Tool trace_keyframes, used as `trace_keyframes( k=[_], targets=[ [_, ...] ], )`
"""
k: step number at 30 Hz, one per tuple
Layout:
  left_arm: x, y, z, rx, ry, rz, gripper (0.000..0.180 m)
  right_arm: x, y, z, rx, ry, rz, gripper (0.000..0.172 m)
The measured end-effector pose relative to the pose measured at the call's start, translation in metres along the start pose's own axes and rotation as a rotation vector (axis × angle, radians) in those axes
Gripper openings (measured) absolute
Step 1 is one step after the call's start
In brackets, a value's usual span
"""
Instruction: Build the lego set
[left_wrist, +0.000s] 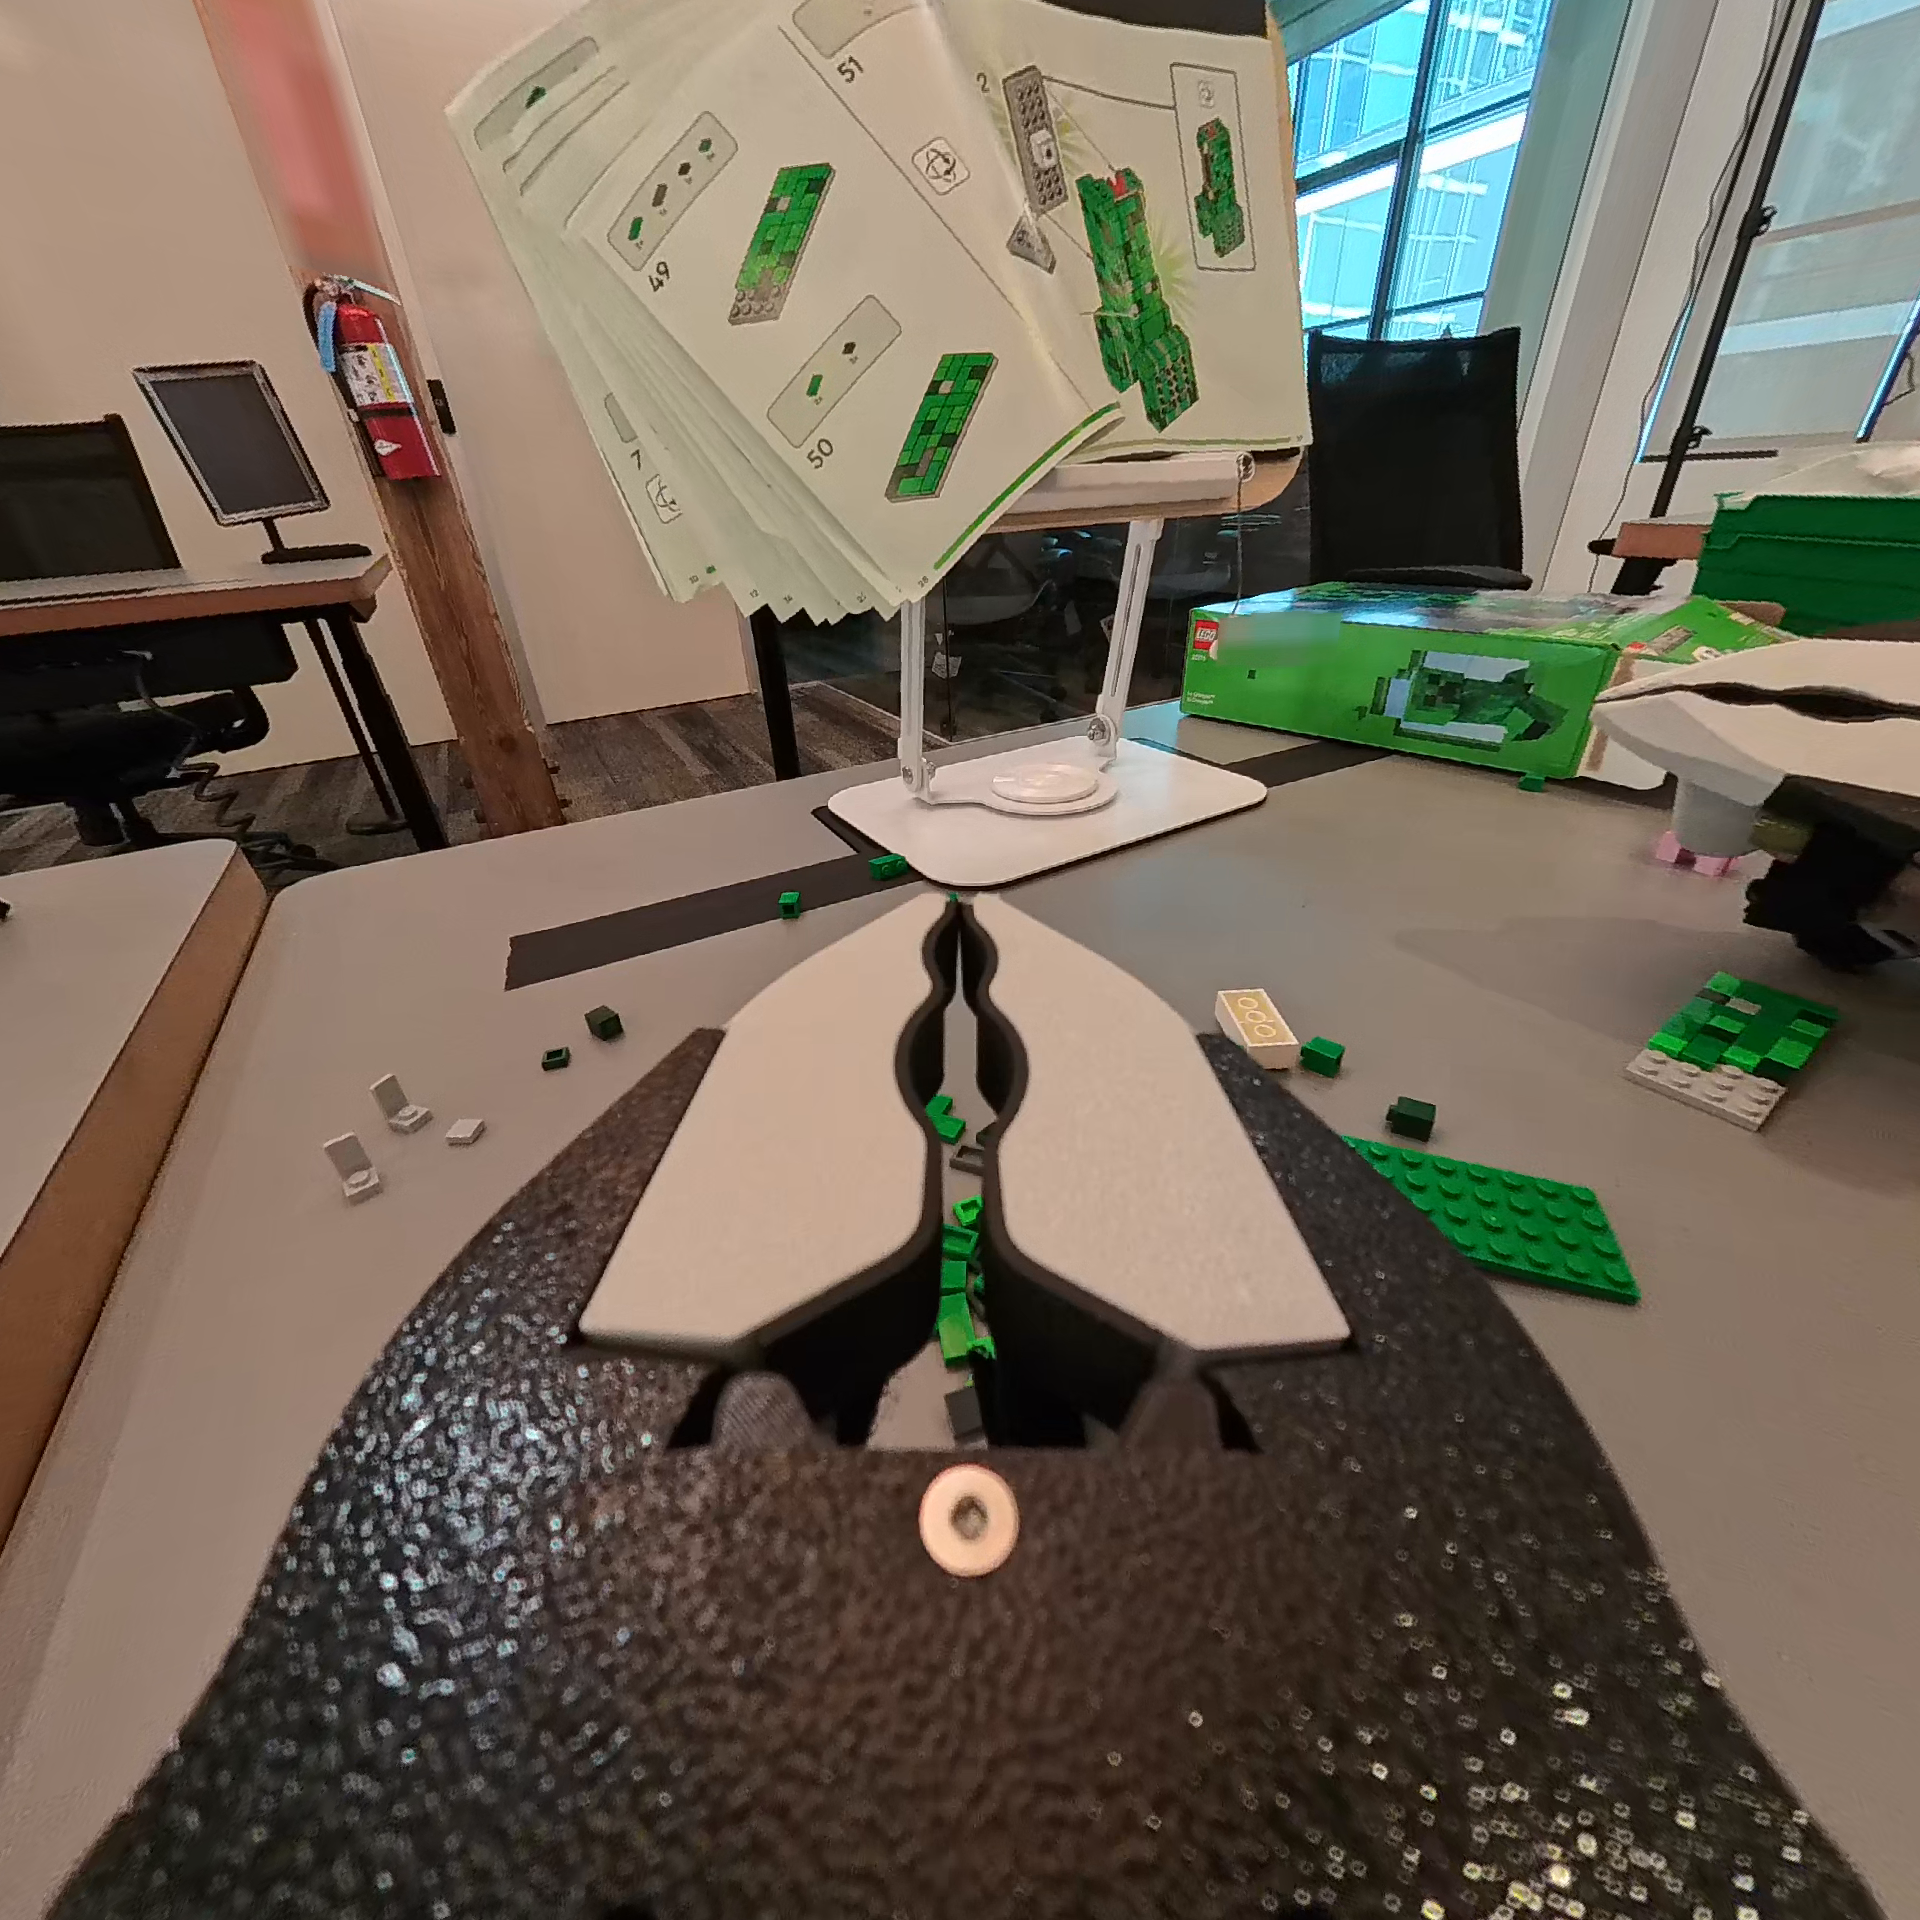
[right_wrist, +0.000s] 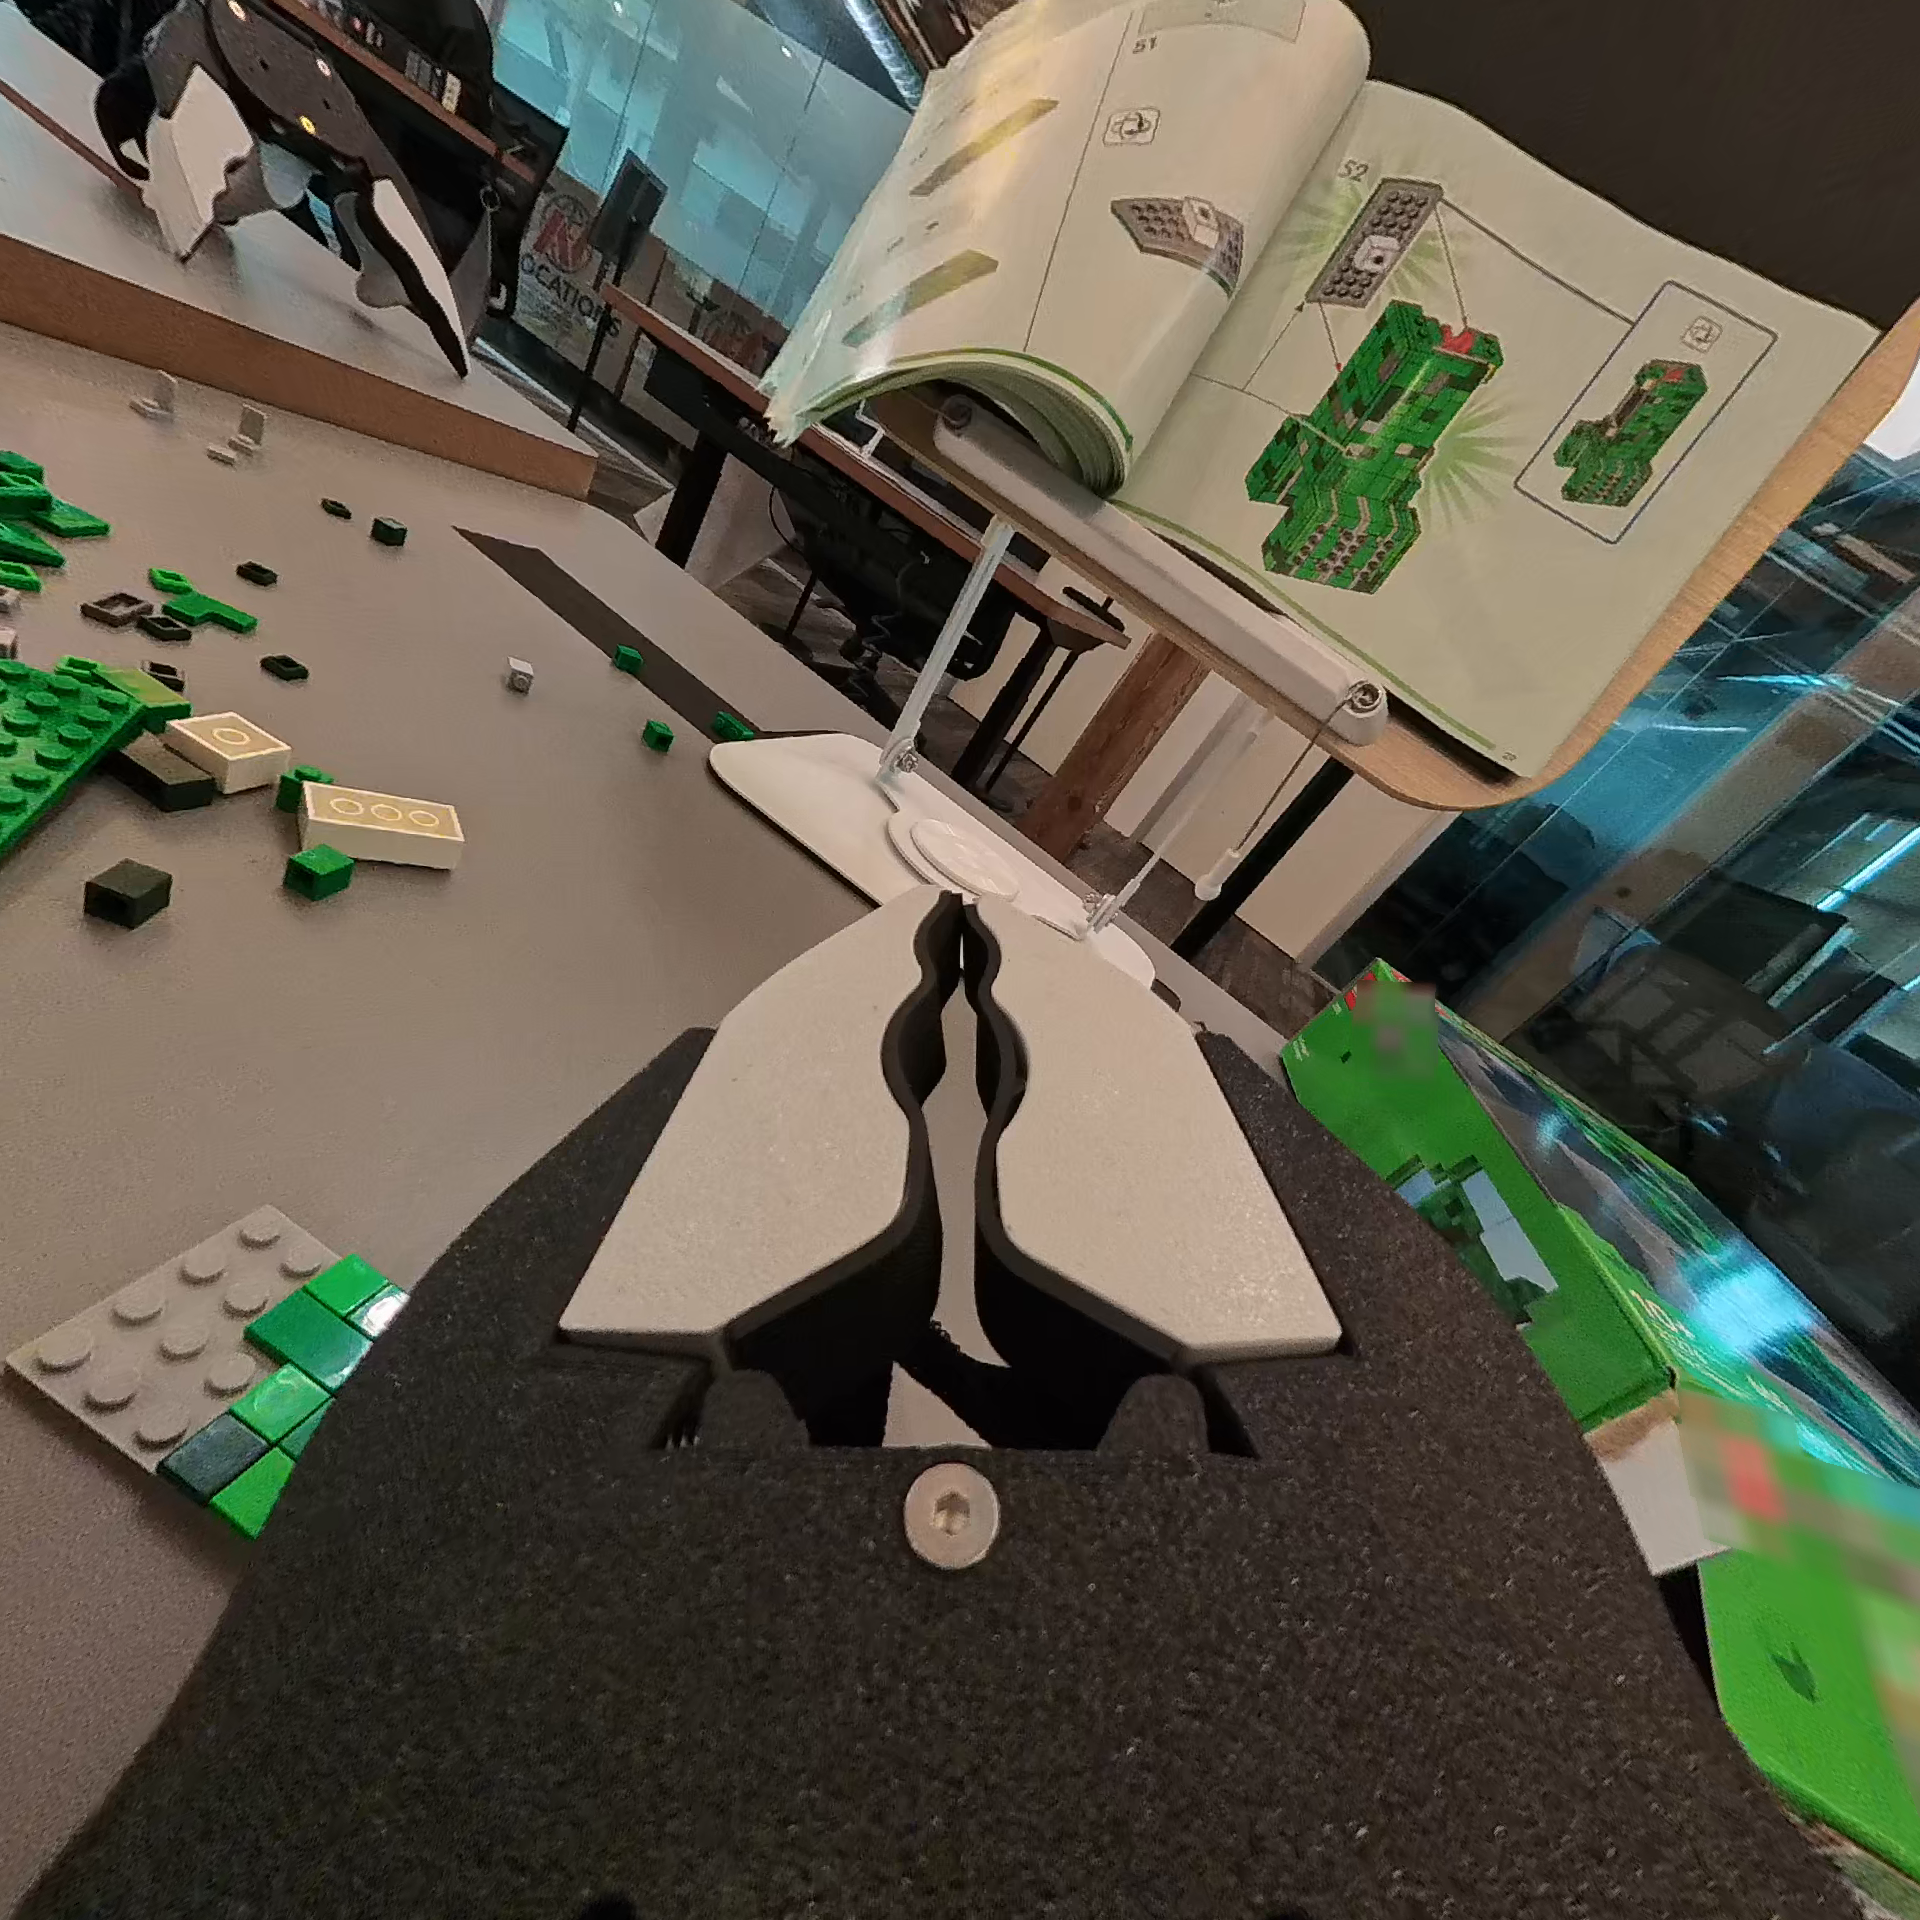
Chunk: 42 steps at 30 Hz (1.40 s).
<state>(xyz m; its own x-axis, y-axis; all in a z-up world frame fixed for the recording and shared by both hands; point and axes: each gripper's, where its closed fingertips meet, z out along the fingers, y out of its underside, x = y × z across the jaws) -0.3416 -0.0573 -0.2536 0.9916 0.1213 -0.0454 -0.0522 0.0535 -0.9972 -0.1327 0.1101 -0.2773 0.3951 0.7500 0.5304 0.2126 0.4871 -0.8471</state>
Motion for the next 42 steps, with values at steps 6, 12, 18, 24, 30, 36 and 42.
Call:
trace_keyframes(
  k=[6, 12, 18, 24, 30, 36, 42],
  targets=[
    [0.003, 0.000, 0.001, 0.000, 0.000, 0.001, 0.000, 0.000, 0.000, 0.000, 0.002, 0.000, 0.002, 0.000],
    [0.001, 0.000, 0.001, 0.000, -0.001, 0.003, 0.000, 0.000, 0.000, -0.001, 0.003, -0.002, 0.001, 0.000],
    [0.002, 0.000, 0.001, 0.001, -0.002, 0.001, 0.000, -0.001, -0.001, 0.001, 0.004, -0.002, 0.001, 0.000],
    [-0.023, 0.009, -0.008, -0.072, -0.173, -0.007, 0.001, -0.001, 0.000, 0.000, 0.003, -0.003, 0.002, 0.000],
    [-0.087, 0.007, -0.050, -0.088, -0.432, 0.009, 0.001, 0.000, 0.000, 0.000, -0.001, 0.003, -0.012, 0.000],
    [-0.092, 0.004, -0.054, -0.032, -0.389, -0.034, 0.000, -0.008, 0.000, 0.001, -0.011, -0.026, -0.043, 0.000],
    [-0.080, 0.004, -0.044, -0.036, -0.330, 0.005, 0.002, -0.054, -0.030, 0.020, -0.081, -0.260, 0.016, 0.000]
  ],
)
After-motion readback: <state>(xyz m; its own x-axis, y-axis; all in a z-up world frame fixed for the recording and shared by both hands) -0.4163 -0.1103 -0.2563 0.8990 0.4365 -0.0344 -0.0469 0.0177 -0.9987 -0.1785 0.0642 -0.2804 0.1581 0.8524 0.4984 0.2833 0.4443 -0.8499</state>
